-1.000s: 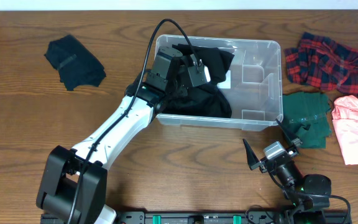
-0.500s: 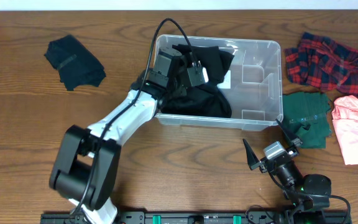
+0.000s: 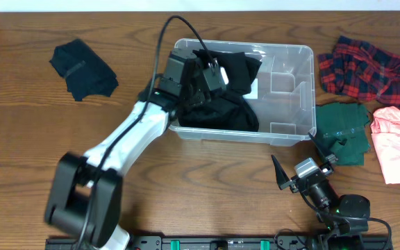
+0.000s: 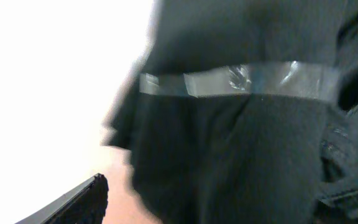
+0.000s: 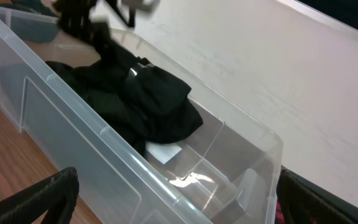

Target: Pack container

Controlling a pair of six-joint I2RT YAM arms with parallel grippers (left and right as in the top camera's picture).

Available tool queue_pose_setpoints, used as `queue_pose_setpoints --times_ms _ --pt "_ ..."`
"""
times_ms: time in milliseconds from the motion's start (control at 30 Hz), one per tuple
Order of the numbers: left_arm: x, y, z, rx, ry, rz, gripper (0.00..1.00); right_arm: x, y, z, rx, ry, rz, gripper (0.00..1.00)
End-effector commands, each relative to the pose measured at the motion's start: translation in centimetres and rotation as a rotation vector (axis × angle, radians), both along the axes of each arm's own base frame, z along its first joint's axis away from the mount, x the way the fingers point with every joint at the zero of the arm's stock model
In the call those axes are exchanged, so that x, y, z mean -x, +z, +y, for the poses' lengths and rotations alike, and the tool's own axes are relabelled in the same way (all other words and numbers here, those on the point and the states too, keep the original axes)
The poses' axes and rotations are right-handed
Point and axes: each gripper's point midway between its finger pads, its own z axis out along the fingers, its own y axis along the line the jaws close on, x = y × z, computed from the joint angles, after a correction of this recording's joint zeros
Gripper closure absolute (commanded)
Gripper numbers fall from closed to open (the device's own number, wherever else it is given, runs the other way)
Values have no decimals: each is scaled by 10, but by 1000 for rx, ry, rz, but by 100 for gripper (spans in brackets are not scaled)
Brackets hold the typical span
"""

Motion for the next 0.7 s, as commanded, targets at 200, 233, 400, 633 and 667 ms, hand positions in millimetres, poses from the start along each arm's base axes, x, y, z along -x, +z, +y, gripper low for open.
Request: queue_pose_setpoints --times_ms 200,233,400,633,667 --pt "22 78 5 110 32 -91 21 1 0 2 9 13 -5 1" --pt "22 78 5 110 32 -90 20 1 0 2 9 12 -5 1" --pt "31 74 -7 140 -19 -52 26 1 0 2 9 12 -5 1" --pt "26 110 -42 472 2 -27 94 1 0 2 9 13 -5 1" --pt "22 115 -44 531 29 -20 94 1 0 2 9 12 -5 1"
